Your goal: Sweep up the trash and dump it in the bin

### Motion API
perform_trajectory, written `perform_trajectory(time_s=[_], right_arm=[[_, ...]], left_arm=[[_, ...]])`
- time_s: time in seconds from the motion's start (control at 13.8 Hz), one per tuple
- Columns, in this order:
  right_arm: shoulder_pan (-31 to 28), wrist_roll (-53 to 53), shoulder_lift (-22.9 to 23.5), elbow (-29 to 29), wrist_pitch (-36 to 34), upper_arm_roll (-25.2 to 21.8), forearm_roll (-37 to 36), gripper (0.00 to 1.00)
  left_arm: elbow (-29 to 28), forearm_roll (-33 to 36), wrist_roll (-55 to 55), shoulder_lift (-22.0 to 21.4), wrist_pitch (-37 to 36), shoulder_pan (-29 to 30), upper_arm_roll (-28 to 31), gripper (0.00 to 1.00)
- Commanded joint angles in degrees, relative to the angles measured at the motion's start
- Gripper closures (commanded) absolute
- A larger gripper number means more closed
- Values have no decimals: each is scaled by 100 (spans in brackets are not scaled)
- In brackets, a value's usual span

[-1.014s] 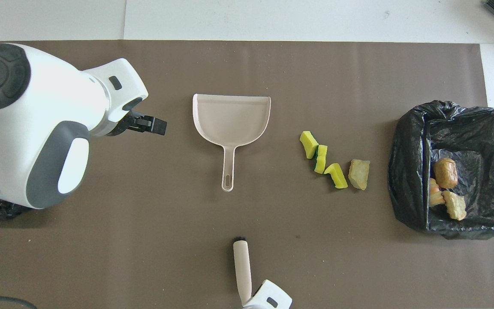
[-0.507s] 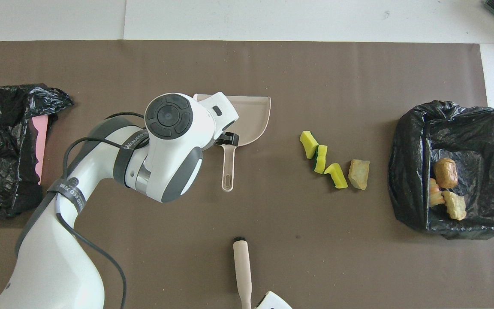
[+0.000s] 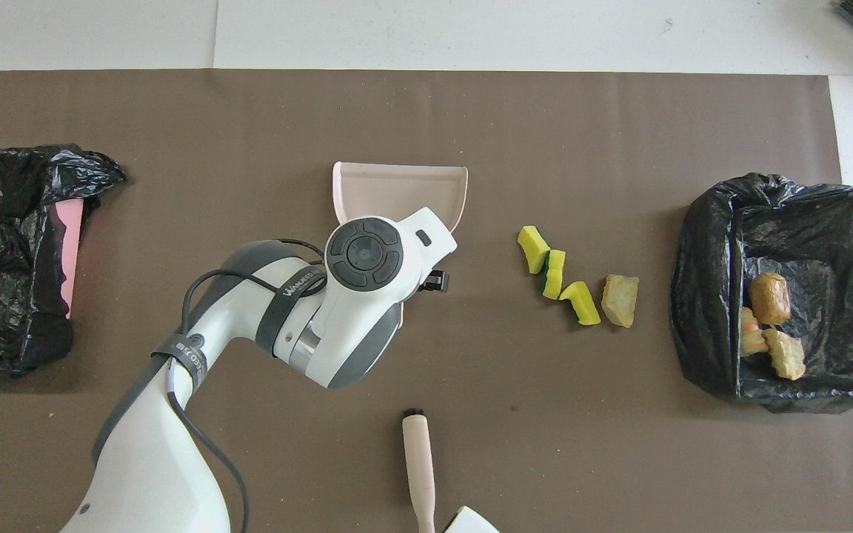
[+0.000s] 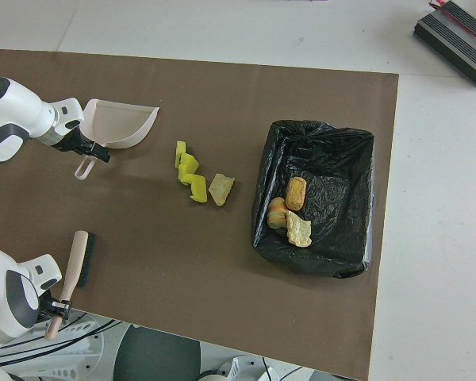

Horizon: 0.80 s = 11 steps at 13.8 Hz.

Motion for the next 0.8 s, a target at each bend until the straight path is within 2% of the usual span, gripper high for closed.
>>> perform_trajectory(time_s=[0.0,0.07,0.14,0.22,0.51,0.72], right_arm=[[30,134,21,-48,149,-17,176,100],[22,108,48,-13,141,-17,167,100],[4,90,48,-4,123,-26,167,100],[-31,81,4,40,62,-52,141,100],[-566,-50,-460,111,-604,-96,-297,100],[-1706,-909,-1233,119,-1684,-96,-569,100]], left_arm=[[-259,25,-69,-212,-106,-32,79,49],[-259,25,-60,-212,-194,-14,79,67],[-250,25,-60,-229,-316,-14,79,78],[-250,25,-42,-229,-448,12,79,100],[-162,51,-60,-229,-388,83,105,100],[-189,95,315,-299,-502,100,140,100]])
